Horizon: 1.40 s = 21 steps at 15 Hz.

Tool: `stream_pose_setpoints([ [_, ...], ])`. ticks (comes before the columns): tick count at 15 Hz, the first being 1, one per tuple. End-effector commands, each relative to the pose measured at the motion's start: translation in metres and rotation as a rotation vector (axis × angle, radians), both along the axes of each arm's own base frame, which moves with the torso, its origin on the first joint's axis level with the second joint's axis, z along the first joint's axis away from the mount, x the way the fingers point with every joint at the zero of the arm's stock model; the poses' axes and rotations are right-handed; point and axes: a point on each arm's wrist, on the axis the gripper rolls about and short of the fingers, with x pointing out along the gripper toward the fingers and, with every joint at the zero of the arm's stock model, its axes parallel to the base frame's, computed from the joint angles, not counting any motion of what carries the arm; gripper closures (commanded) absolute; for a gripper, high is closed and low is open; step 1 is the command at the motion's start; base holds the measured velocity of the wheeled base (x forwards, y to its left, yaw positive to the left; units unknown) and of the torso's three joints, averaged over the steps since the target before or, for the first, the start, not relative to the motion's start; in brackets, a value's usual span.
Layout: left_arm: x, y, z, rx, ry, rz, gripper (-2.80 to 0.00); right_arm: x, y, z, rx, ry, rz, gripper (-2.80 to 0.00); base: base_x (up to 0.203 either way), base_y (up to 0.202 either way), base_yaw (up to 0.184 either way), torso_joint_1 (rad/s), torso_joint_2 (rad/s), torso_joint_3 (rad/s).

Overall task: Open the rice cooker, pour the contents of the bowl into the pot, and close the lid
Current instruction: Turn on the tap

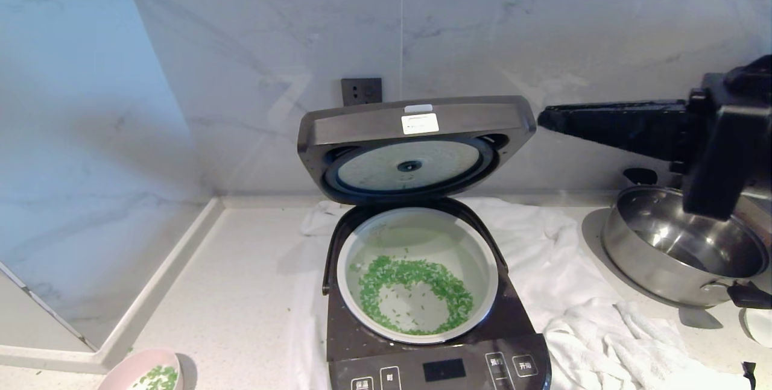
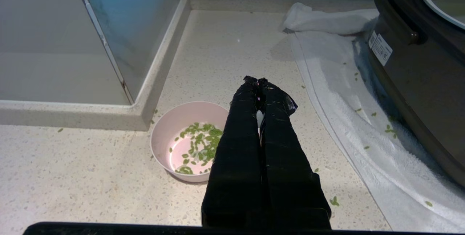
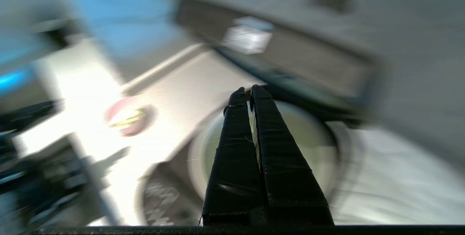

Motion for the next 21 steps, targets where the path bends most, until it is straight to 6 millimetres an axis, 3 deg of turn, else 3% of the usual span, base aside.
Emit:
stream_pose_setpoints([
  [1,0.0,0.0,0.0,0.0,0.001,0.0,0.0,-0.023,-0.025,0.011,0.017,-0.091,-0.101,0.0,0.0,0.0,0.0,0.0,0.0,0.0],
  [7,0.0,0.0,0.0,0.0,0.001,0.001,0.0,-0.085,-0.101,0.001,-0.035,-0.218,-0.498,0.0,0.0,0.0,0.0,0.0,0.0,0.0],
  [10,0.0,0.0,0.0,0.0,0.001,0.0,0.0,-0.125,-0.123,-0.017,-0.04,-0.254,-0.741,0.0,0.0,0.0,0.0,0.0,0.0,0.0],
  [15,0.0,0.0,0.0,0.0,0.001,0.0,0.0,-0.179,-0.126,-0.039,-0.059,-0.365,-1.015,0.0,0.0,0.0,0.0,0.0,0.0,0.0],
  [18,0.0,0.0,0.0,0.0,0.001,0.0,0.0,-0.204,-0.122,-0.061,-0.069,-0.426,-1.058,0.0,0.0,0.0,0.0,0.0,0.0,0.0],
  [21,0.0,0.0,0.0,0.0,0.001,0.0,0.0,-0.195,-0.122,-0.086,-0.072,-0.369,-1.031,0.0,0.0,0.0,0.0,0.0,0.0,0.0],
])
